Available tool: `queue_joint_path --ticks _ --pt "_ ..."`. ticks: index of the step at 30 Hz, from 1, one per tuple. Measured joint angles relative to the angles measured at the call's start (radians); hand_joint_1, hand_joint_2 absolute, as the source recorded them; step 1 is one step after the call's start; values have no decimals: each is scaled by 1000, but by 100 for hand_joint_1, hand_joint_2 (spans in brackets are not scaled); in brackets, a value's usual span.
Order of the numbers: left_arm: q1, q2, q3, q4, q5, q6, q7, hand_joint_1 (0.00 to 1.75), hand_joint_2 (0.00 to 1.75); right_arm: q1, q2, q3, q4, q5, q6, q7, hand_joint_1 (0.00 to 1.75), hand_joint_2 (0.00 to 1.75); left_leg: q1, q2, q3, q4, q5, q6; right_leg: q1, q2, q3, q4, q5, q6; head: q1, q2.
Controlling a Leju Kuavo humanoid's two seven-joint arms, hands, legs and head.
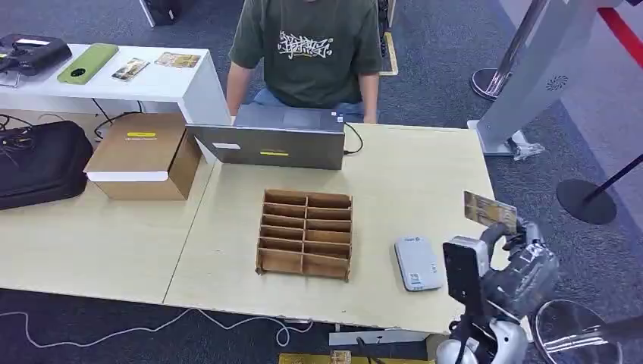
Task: Pass the card to the sensor for recognition and then transmit it.
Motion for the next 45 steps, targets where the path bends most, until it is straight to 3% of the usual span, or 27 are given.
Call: queue_joint_path --ticks 4,9,16,21,28,32,34,36,37,39,41,45 --pt "0 1 -1 0 -2 0 0 0 0 8 45 -113 -12 -74 0 -43 175 175 0 0 0 0 0 0 0 0 0 0 0 0 0 0" --pt "-1 1 -3 0 -1 1 1 0 0 22 57 -207 -13 -127 0 -71 175 175 0 0 0 0 0 0 0 0 0 0 0 0 0 0" --pt "-2 1 -10 0 -18 3 2 0 0 -15 61 -331 -31 -69 0 -158 175 175 0 0 -1 0 0 0 0 0 1 0 0 0 0 0" --pt "-3 1 -11 0 -44 3 -1 0 0 -107 54 -369 -18 69 0 -194 175 175 0 0 0 0 0 0 0 0 2 1 1 0 0 0" --pt "-5 5 -11 0 -98 4 -12 0 0 -335 52 -370 83 342 0 -201 175 175 0 0 2 0 1 -1 0 0 3 1 1 0 0 0" --pt "-12 14 -11 0 -144 16 -12 0 0 -456 40 -320 183 476 0 -57 175 175 0 0 3 0 2 -1 0 1 3 2 2 -1 0 0" --pt "-13 20 -11 -1 -164 19 -12 0 0 -501 -28 -236 249 485 0 51 175 175 0 0 2 0 2 -1 0 0 3 2 2 0 0 0" --pt "-14 24 -11 -2 -185 20 -10 0 0 -589 -124 -101 340 487 0 256 175 175 -1 0 -2 0 3 0 -1 0 2 3 4 0 0 0" --pt "-16 27 -11 -3 -196 20 -10 0 0 -649 -174 1 403 487 0 422 175 175 -1 2 0 0 5 0 -1 2 0 3 4 0 1 0" --pt "-21 31 -11 -3 -211 21 -8 0 0 -742 -246 208 501 485 0 639 175 175 -1 5 1 0 5 0 -1 5 -1 2 6 0 2 0" --pt "-28 36 -11 -10 -225 21 0 0 0 -811 -292 366 609 487 0 637 175 175 -1 4 1 1 5 0 -1 4 -1 2 6 0 2 0" --pt "-29 40 -11 -17 -251 22 9 0 0 -916 -299 552 803 485 0 621 175 175 0 0 -1 1 6 -1 0 1 -1 2 6 -1 1 0"
